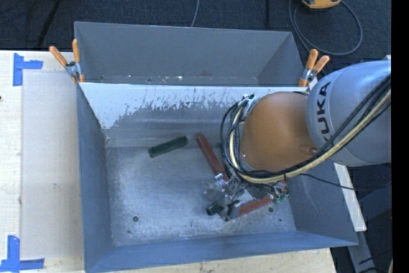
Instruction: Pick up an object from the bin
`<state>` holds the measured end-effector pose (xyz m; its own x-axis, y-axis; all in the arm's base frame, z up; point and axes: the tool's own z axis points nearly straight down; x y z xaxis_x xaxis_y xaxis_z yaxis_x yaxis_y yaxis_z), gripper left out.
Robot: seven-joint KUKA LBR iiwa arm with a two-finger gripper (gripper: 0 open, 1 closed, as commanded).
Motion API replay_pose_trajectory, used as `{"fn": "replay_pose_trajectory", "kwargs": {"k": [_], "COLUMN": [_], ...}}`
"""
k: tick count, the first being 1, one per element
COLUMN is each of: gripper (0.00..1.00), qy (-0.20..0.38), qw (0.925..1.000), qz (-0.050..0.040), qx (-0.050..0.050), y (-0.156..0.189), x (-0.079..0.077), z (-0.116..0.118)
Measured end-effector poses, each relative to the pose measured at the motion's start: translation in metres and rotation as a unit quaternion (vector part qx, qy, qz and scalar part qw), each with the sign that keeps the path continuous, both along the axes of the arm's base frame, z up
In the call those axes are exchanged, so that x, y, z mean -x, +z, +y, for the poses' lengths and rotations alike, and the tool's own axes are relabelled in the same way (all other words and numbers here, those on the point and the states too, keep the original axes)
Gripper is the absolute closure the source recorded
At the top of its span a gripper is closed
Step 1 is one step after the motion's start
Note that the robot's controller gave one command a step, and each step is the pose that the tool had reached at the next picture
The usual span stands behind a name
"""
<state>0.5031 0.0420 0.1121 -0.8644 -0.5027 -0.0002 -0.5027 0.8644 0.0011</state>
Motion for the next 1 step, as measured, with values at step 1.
{"fn": "replay_pose_trajectory", "kwargs": {"k": [1], "gripper": [1.0], "qy": [0.0], "qw": [1.0], "qz": [0.0001], "qx": [0.0], "y": [0.0], "x": [0.0], "z": [-0.0001]}}
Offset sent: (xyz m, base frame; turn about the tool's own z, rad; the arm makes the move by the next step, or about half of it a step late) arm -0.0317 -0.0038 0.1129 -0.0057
